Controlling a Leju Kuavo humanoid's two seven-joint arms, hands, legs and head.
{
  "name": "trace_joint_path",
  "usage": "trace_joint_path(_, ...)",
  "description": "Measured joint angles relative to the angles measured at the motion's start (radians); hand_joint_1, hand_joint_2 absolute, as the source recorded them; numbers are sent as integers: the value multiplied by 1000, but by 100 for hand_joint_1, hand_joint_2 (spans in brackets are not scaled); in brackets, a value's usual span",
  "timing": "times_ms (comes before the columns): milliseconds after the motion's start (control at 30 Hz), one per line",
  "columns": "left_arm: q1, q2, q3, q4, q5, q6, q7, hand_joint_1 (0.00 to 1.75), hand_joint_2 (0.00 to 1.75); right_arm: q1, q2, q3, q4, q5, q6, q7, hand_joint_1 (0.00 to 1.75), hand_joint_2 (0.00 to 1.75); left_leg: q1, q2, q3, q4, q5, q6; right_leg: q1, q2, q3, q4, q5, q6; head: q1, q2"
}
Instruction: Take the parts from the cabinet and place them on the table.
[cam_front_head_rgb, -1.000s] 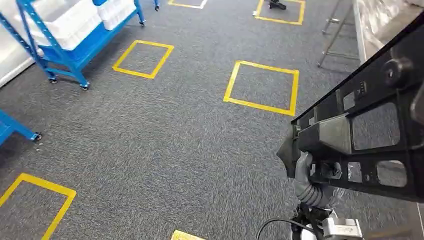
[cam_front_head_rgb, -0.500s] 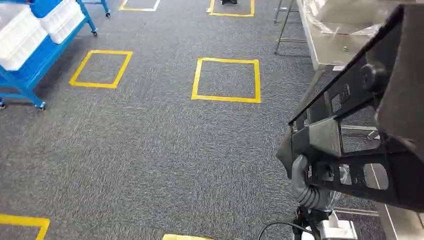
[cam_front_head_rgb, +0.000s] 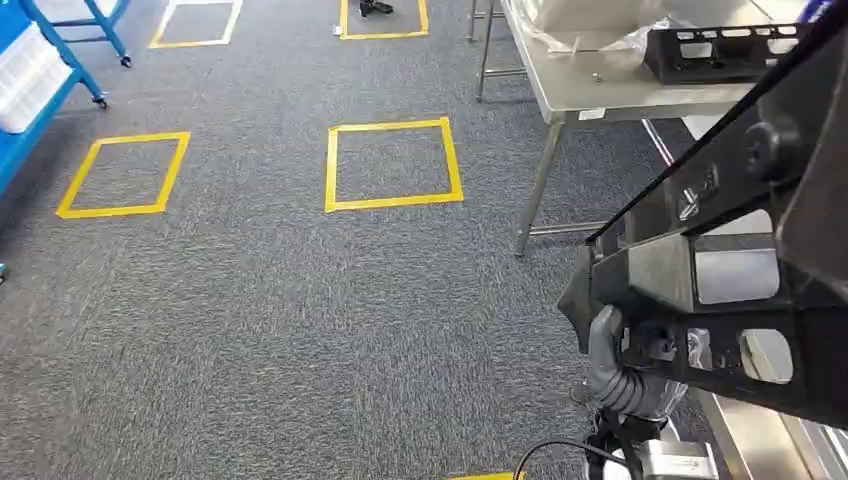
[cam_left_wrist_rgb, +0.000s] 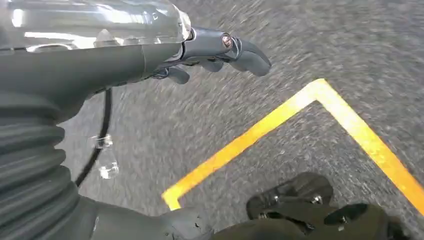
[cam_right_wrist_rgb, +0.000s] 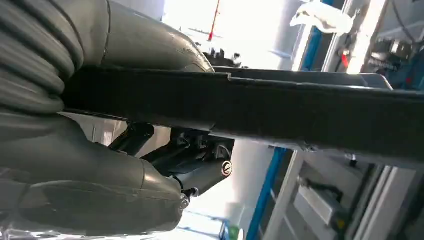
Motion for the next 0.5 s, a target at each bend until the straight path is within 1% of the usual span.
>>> trace_joint_path(33,-5,0,-3,0,-5,4,4,0,175,-2,0,1,0,3,-3,3,175,175,-3,8,1,0,0,1,-4,15,-4,-2,4,6,3,0)
trace_joint_path(67,-5,0,-6,0,-5,5,5,0,175,-2,-1,1,-2,11,-7,9,175,175,-6,18,4,-1,3,5,-7,25,-5,-7,9,15,2,0)
trace_joint_path(100,-6,0,-8,0,-6,5,5,0,175,-5,-3,1,-3,22,-13,16,175,175,-2,31,8,-19,15,12,-2,38,-10,-12,15,24,3,0)
trace_joint_path(133,-8,-3,-11,0,-7,4,11,0,175,-10,-11,1,-5,42,-24,26,175,175,3,52,11,-31,25,17,-2,-10,-14,5,-1,20,2,0)
trace_joint_path(167,-7,-3,-13,0,-8,2,16,0,175,-26,-19,2,-5,62,-33,36,175,175,2,62,8,-38,29,24,4,-62,-34,43,-36,20,8,0)
trace_joint_path(200,-5,-2,-13,0,-10,-3,23,0,175,-44,-24,2,-5,86,-47,53,175,175,0,81,4,-37,31,27,4,-88,-67,113,-80,24,12,0)
trace_joint_path(233,-3,-2,-13,0,-12,-10,30,0,175,-59,-33,2,-5,120,-65,72,175,175,-1,98,0,-35,31,27,1,-101,-103,196,-120,28,11,0)
trace_joint_path(267,-3,-1,-14,0,-13,-15,35,0,175,-66,-42,2,-5,152,-83,89,175,175,-2,113,-2,-34,31,27,0,-107,-127,255,-141,32,12,0)
trace_joint_path(300,-3,-1,-14,0,-14,-18,37,0,175,-71,-53,2,-3,186,-104,110,175,175,-2,128,-3,-33,31,27,-2,-110,-133,276,-139,35,12,0)
trace_joint_path(333,-5,-1,-15,0,-15,-27,37,0,175,-85,-70,2,2,226,-119,138,175,175,-2,142,-4,-32,30,25,-4,-113,-117,252,-116,39,13,0)
trace_joint_path(367,-6,-1,-17,0,-16,-34,36,0,175,-103,-82,2,8,262,-127,160,175,175,-1,156,-5,-30,29,24,-7,-119,-82,193,-81,42,12,0)
trace_joint_path(400,-8,-1,-19,0,-18,-39,33,0,175,-123,-96,0,15,300,-137,179,175,175,0,169,-5,-25,26,20,-8,-133,-30,104,-40,43,12,0)
trace_joint_path(433,-11,-1,-21,0,-20,-44,31,0,175,-140,-107,-3,21,330,-146,194,175,175,0,181,-5,-19,22,15,-8,-163,23,17,-12,43,13,0)
trace_joint_path(467,-13,0,-21,0,-21,-48,30,0,175,-156,-116,-3,29,354,-151,207,175,175,-9,189,-8,-13,16,7,7,-200,32,-10,-34,33,14,0)
trace_joint_path(500,-16,0,-21,0,-23,-48,26,0,175,-166,-120,-3,34,377,-158,221,175,175,-9,196,-8,-8,13,3,1,-180,27,-11,-25,20,12,0)
